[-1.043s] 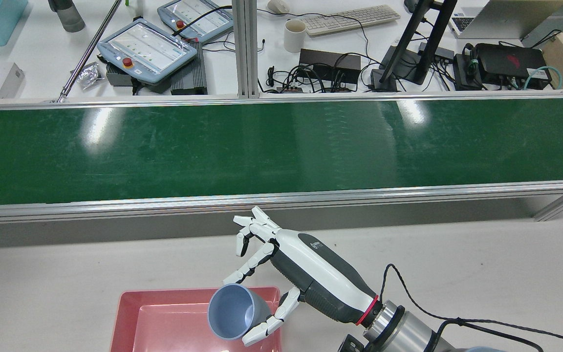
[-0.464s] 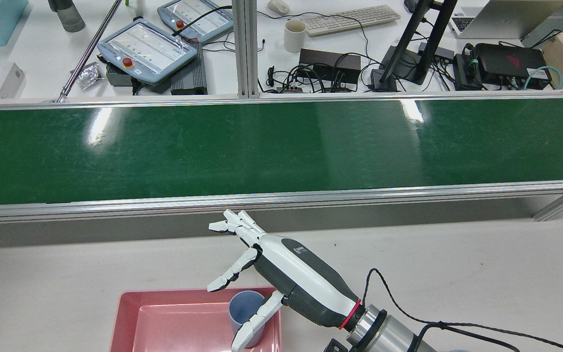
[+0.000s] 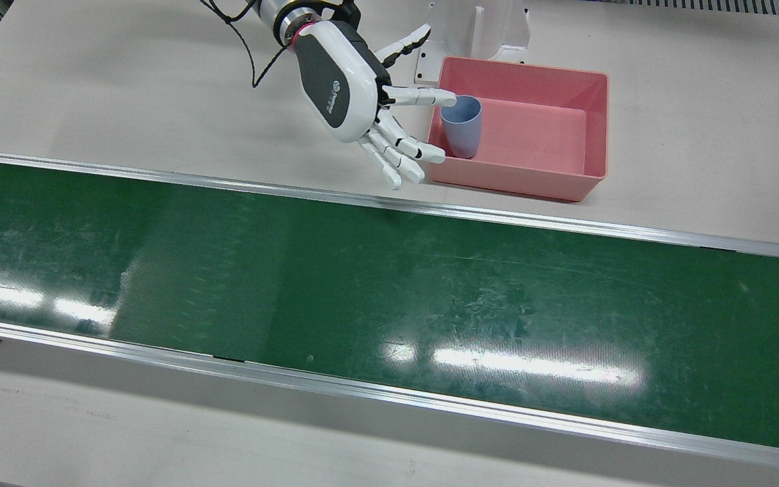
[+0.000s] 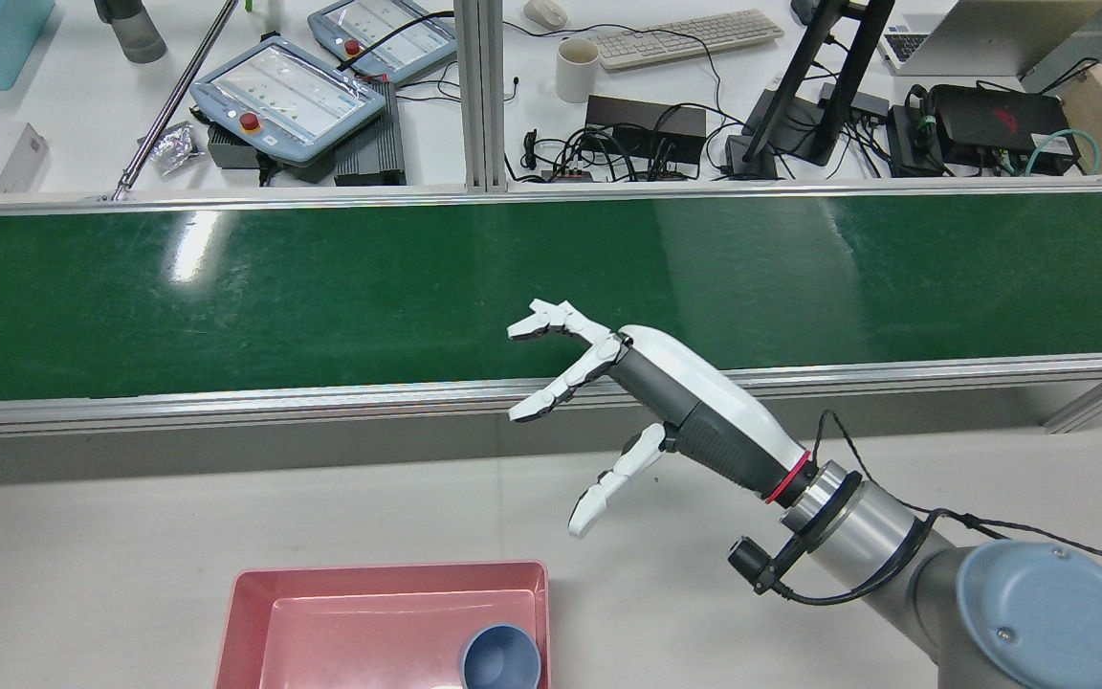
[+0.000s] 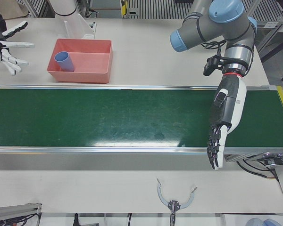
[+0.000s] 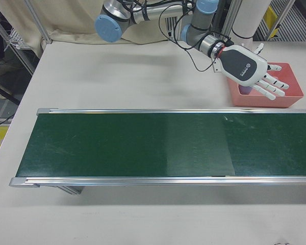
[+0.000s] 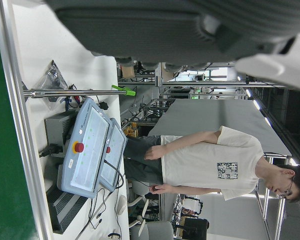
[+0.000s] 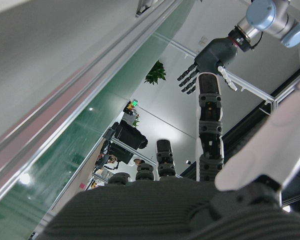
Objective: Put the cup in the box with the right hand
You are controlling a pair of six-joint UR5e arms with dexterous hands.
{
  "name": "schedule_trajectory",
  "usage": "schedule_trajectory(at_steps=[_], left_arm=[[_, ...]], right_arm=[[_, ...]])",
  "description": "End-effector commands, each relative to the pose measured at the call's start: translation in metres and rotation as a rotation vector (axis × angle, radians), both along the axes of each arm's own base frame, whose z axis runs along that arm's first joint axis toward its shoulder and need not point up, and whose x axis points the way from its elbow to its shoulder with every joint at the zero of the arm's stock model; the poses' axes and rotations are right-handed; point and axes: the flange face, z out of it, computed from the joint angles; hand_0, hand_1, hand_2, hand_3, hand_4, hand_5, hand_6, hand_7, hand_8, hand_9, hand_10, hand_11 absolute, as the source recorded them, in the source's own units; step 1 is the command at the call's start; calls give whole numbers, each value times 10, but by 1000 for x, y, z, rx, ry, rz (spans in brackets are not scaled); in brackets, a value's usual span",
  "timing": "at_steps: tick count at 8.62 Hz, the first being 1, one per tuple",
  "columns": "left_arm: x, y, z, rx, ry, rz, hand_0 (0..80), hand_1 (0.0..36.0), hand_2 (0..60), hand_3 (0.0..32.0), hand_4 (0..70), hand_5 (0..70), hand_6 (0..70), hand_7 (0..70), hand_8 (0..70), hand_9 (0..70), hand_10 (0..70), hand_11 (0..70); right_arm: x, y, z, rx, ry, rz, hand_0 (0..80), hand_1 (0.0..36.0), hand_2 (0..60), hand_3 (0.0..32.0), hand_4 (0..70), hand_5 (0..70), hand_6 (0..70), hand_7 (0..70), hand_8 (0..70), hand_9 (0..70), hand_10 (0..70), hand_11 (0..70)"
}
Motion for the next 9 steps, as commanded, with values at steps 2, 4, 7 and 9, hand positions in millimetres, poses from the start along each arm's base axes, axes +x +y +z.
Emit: schedule_trajectory(at_steps=[2,4,7,9], left_arm=[[0,0,0,0,0,0,0,0,0,0,0,0,0,0,0,0,0,0],[0,0,0,0,0,0,0,0,0,0,0,0,0,0,0,0,0,0],[-1,0,0,0,0,-1,0,0,0,0,0,0,0,0,0,0,0,0],[0,0,1,-2,0,0,0,0,0,0,0,0,0,0,0,0,0,0]], right_arm=[[184,-112,62,-165,-104,279,491,55,0,0,650,20,72,313,45,109,32,49],[217,-146,143,-359,-181,304,492,47,0,0,700,16,83,347,49,121,38,57],[341,-158,234,-459,-197,487,479,37,0,0,540,19,69,288,42,106,43,65],[403,-173,308,-500,-169,540,474,29,0,0,561,18,77,310,50,120,55,82]])
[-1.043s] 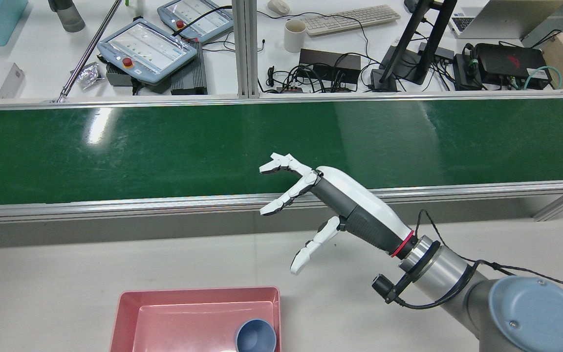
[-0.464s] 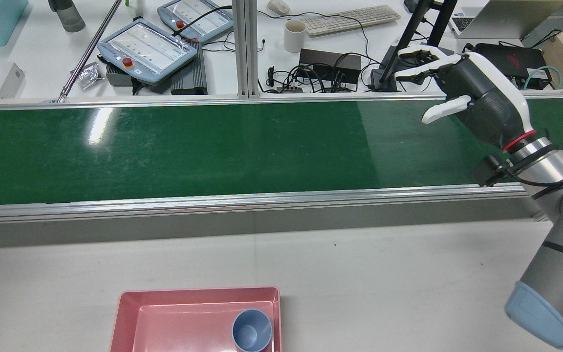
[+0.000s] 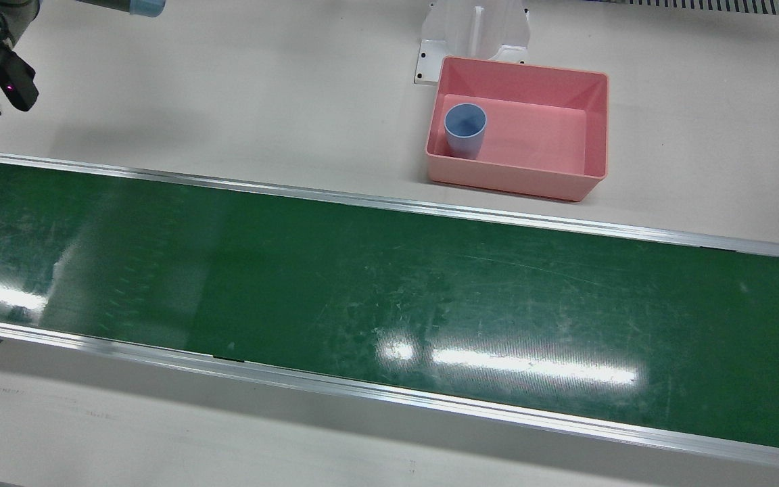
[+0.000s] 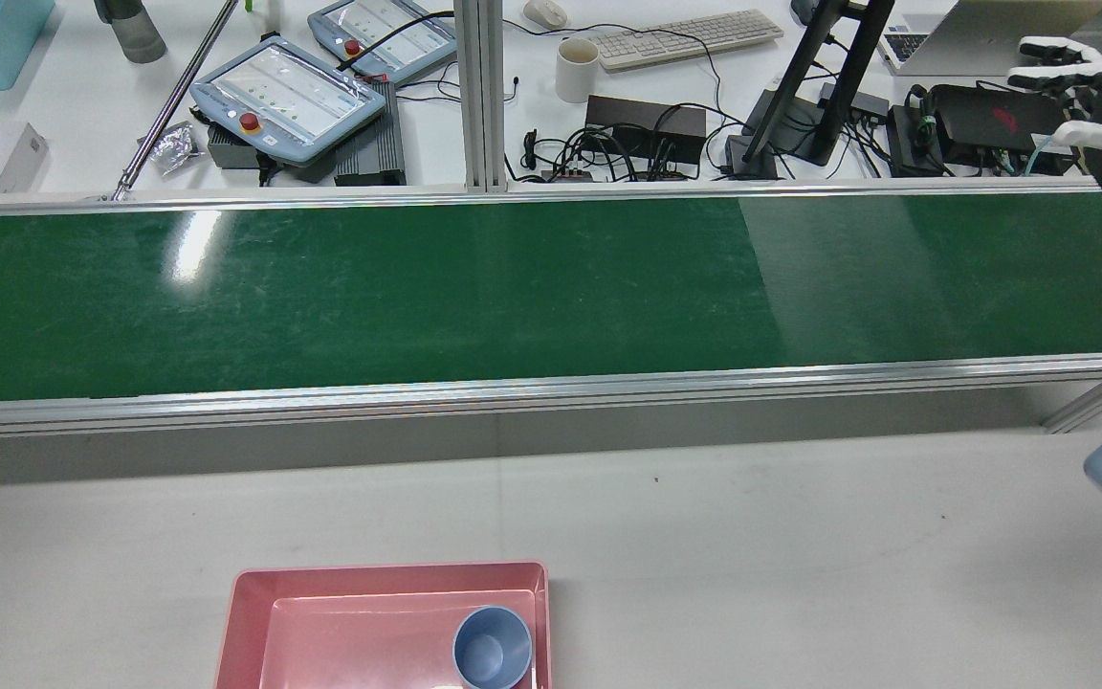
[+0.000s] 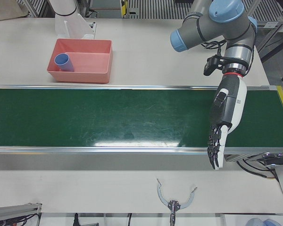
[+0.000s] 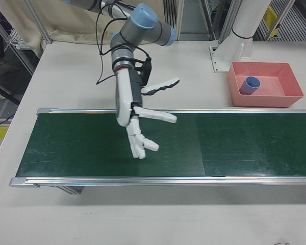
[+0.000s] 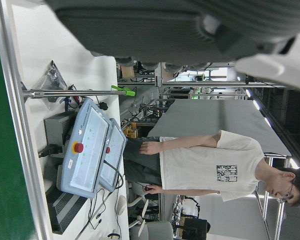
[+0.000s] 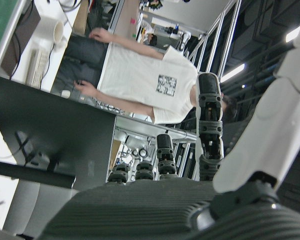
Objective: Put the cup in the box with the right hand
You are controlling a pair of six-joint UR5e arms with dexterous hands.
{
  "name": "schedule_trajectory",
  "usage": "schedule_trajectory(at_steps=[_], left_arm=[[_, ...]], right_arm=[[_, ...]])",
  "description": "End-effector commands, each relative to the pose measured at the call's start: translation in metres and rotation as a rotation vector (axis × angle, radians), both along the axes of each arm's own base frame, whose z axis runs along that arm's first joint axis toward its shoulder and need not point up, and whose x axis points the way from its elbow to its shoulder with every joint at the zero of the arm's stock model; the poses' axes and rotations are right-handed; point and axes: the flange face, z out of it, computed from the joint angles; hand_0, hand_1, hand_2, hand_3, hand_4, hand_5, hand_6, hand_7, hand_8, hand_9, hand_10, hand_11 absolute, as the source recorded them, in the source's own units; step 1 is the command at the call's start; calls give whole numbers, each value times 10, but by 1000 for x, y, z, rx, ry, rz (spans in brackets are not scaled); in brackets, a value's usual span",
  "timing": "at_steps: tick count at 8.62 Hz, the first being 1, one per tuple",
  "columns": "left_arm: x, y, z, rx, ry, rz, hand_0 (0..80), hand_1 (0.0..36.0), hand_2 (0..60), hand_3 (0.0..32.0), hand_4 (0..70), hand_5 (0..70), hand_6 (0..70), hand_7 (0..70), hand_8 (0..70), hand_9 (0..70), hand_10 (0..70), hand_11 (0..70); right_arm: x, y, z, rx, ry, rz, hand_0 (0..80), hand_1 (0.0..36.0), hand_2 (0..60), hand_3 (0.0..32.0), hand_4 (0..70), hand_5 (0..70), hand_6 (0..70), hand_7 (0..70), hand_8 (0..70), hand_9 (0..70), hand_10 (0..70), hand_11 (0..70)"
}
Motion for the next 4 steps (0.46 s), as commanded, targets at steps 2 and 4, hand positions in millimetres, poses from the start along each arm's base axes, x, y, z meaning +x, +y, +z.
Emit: schedule_trajectory(at_steps=[2,4], left_arm=[[1,0,1,0,0,1,0,0,0,0,0,0,0,0,0,0,0,0],[1,0,1,-2,0,1,0,0,0,0,0,0,0,0,0,0,0,0]], right_arm=[[93,-22,126,-21,-8,43,474,26,0,0,610,17,90,362,59,145,73,107],[95,-22,124,-12,-30,42,468,4,0,0,671,13,100,415,67,169,93,134]])
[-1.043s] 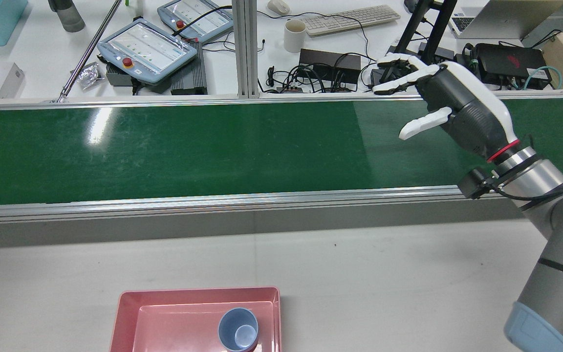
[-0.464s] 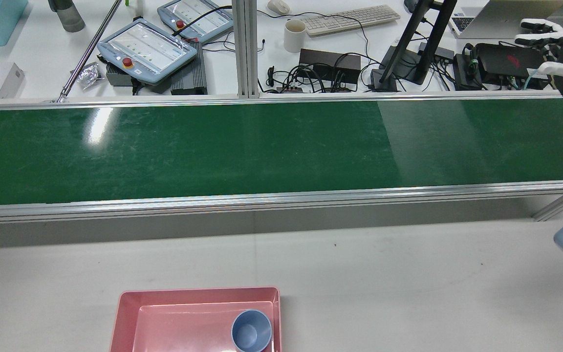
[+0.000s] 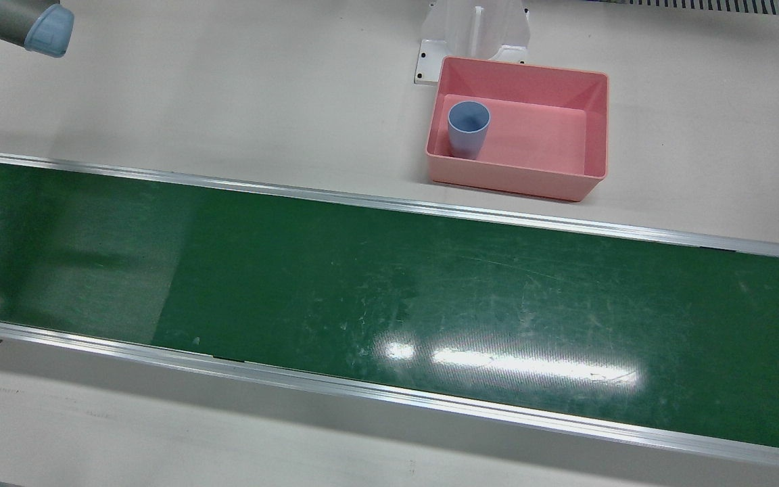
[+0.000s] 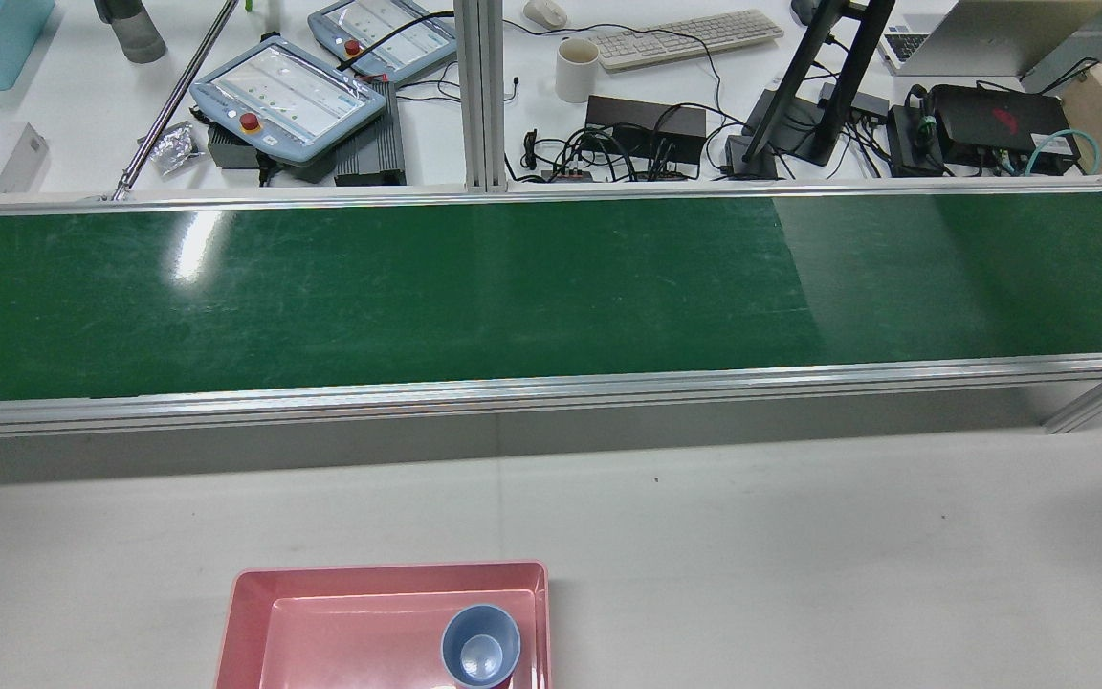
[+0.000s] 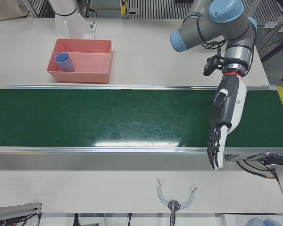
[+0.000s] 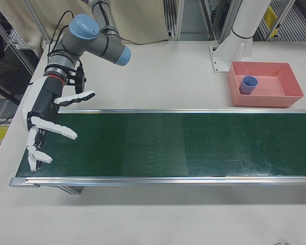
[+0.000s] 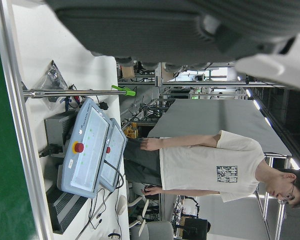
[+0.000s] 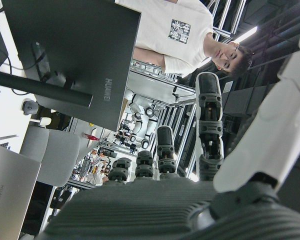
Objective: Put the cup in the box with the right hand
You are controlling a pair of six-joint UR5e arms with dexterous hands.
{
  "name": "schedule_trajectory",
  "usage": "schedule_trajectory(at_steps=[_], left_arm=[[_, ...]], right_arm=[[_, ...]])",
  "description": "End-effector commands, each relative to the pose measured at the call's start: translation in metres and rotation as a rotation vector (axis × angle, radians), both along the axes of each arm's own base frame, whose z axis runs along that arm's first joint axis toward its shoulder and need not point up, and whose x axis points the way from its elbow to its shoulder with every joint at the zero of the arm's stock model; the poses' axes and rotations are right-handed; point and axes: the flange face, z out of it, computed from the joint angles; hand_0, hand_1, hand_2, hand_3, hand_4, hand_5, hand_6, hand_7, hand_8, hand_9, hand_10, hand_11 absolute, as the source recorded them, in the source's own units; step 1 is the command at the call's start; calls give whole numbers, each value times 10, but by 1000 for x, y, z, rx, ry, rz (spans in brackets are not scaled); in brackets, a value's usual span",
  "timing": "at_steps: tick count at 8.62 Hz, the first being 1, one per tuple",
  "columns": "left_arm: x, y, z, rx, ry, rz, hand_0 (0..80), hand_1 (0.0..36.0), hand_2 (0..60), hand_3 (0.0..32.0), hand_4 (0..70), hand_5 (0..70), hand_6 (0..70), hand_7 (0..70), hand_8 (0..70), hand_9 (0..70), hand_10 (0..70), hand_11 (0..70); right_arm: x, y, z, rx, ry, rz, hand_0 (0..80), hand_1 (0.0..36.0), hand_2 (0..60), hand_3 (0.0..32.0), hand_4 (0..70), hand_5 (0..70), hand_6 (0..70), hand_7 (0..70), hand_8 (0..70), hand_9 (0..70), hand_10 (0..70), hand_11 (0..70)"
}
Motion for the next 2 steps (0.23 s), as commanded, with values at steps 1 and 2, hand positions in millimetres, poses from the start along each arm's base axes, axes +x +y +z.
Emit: schedule_trajectory(at_steps=[1,2], left_arm=[[0,0,0,-1,0,1,0,0,0,0,0,0,0,0,0,0,0,0],[-1,0,0,-1,0,-1,0,0,0,0,0,0,0,0,0,0,0,0]], right_arm=[[8,0,15,9,-26,-5,461,0,0,0,662,11,106,442,72,185,103,148],[7,0,15,9,-26,-5,455,0,0,0,645,9,102,423,74,182,103,147]])
